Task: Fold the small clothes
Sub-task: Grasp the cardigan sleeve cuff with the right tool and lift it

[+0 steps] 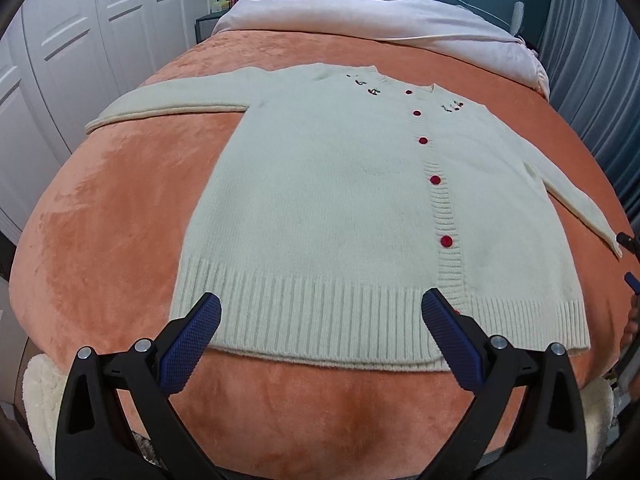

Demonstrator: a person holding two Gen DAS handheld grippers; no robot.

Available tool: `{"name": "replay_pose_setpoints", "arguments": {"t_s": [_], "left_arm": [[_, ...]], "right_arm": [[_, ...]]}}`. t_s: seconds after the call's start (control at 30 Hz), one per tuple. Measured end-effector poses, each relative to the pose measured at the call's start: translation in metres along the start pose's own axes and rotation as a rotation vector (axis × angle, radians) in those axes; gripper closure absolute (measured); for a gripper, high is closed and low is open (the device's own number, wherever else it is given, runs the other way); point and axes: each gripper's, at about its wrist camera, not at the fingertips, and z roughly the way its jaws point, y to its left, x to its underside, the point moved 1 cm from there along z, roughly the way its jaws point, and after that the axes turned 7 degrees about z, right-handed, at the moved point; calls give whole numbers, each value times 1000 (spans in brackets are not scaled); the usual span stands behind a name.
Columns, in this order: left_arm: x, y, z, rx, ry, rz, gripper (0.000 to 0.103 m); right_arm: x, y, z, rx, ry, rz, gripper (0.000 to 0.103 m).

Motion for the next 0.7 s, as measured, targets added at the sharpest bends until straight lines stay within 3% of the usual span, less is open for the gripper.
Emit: {"name": "replay_pose_setpoints", "arguments": {"t_s": [0.13,0.3,0.4,0.43,0.47,0.5,0.57,0.7], "left_arm": [[-12,-6,11,1,11,-6,5],[-24,-12,30,-15,42,7,5],[-29,-12,42,-21,58,7,5],[-30,-11,45,-24,62,3,5],[-31,-9,48,-24,65,-2,5],[-32,-7,50,-25,67,-7,5],[-34,-1,52,-27,65,-24,5],[-39,9,51,-23,39,-56,5]], "right_arm": [[-70,-58,59,-2,28,258,5],[-104,-104,105,-15,11,503,9],[-113,-107,121,-36,-2,538,34],[-117,-103,126,-50,2,532,65],[-119,-94,130,-68,23,524,82],[-126,-83,132,-80,35,508,91],[-143,-48,113,-138,-46,431,91],[-164,95,52,-434,-123,128,91]]}}
